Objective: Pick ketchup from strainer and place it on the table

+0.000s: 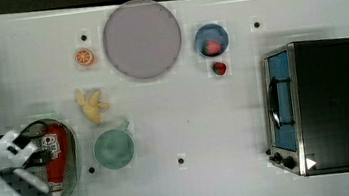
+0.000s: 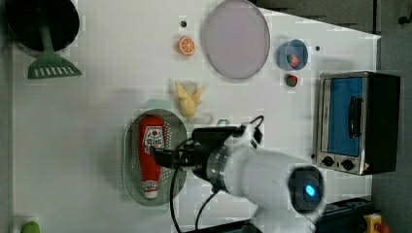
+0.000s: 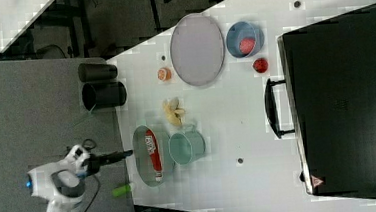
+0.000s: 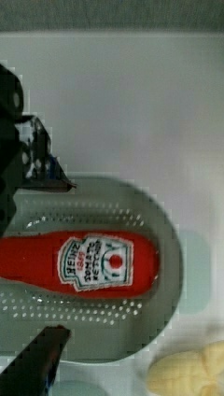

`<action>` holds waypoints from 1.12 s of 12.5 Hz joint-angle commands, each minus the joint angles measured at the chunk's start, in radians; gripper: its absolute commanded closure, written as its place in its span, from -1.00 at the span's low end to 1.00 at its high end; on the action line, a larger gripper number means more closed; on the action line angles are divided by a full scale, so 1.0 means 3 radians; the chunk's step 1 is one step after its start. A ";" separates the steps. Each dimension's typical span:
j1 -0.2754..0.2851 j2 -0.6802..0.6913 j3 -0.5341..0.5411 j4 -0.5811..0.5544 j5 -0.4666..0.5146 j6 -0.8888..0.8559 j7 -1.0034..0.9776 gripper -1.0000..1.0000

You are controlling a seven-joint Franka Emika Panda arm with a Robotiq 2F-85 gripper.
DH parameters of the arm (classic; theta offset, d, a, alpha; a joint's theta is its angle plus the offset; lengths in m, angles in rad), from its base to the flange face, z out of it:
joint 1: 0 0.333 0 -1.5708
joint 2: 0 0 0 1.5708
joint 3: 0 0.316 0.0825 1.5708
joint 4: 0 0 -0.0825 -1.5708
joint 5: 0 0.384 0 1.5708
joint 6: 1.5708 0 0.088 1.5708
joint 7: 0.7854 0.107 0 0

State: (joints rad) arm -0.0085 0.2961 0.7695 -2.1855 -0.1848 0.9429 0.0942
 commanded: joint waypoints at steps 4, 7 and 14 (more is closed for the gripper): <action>-0.0064 0.0673 -0.0070 -0.0061 -0.0713 0.0398 0.0699 -1.00; 0.0013 0.0948 -0.0162 0.0078 -0.1112 0.0423 0.0965 -1.00; 0.0269 0.1188 -0.0369 0.0278 -0.1460 0.0350 0.1149 -0.13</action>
State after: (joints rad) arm 0.0577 0.6597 0.6597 -2.1074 -0.6172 1.0459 0.3843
